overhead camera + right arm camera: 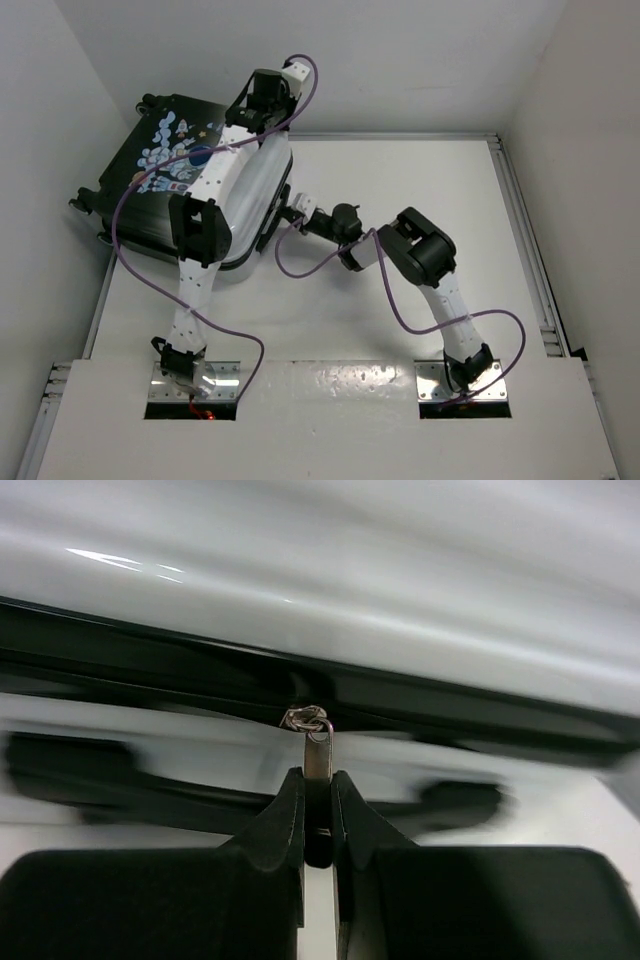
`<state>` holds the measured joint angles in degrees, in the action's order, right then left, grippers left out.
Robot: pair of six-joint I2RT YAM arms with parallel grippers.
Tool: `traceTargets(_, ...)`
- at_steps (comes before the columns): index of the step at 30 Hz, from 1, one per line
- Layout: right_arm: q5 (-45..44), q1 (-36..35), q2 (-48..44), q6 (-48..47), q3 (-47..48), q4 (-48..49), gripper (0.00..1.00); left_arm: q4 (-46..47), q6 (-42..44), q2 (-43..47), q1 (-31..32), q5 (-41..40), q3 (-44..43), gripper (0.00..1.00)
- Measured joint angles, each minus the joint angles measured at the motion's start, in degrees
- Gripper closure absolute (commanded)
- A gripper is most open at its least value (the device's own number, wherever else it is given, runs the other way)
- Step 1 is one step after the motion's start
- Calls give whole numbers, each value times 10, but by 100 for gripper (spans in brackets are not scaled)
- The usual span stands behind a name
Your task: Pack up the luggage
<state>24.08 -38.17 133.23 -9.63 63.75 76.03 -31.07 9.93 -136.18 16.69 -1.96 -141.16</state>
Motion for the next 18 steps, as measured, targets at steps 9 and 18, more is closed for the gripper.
traceTargets(9, -53, 57, 54, -24, 99, -21, 100, -5, 2, 2, -1, 8, 2, 75)
traceTargets(18, -98, 83, 107, -3, 189, -32, 100, 38, 1, 52, -18, 73, 83, 44)
